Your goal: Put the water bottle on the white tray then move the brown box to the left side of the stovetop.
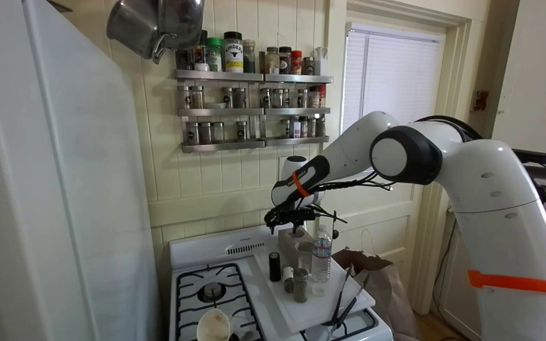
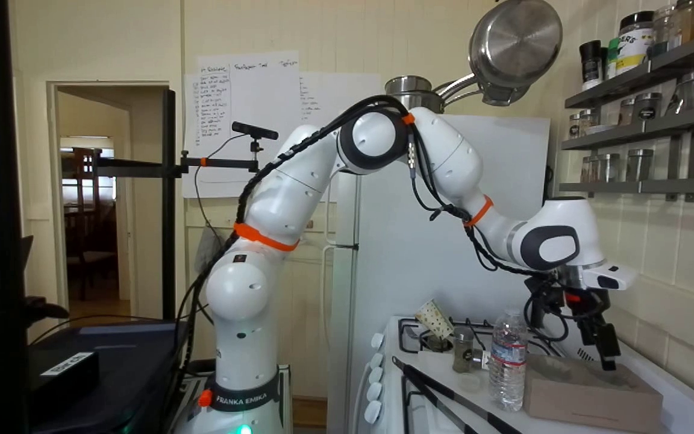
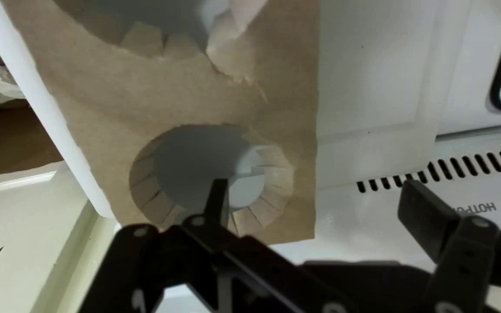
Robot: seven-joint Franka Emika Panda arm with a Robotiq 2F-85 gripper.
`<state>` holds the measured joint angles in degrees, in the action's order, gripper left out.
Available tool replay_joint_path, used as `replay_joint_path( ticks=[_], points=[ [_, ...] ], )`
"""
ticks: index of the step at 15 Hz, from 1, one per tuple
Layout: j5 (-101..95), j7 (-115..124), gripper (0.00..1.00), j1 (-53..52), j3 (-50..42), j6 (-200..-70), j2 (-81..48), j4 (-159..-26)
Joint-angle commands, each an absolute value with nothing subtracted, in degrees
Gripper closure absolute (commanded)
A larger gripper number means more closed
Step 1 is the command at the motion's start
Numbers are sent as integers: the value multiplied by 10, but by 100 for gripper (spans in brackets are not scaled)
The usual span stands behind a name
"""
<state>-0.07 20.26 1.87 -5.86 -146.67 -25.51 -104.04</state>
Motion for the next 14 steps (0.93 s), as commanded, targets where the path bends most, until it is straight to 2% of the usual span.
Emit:
replay_joint_path(
  ticks=[1,2,4,6,8,13,14],
  points=[
    [9,198,2,15,-62,-1463,-298,-992],
    [11,197,13,15,-60,-1453,-305,-985],
    [10,197,22,13,-60,-1442,-311,-980],
    [8,195,47,12,-61,-1435,-317,-977],
    [-2,199,64,8,-69,-1425,-316,-974],
    [-38,202,100,3,-99,-1381,-283,-967],
    [-44,197,100,5,-101,-1373,-274,-965]
  ],
)
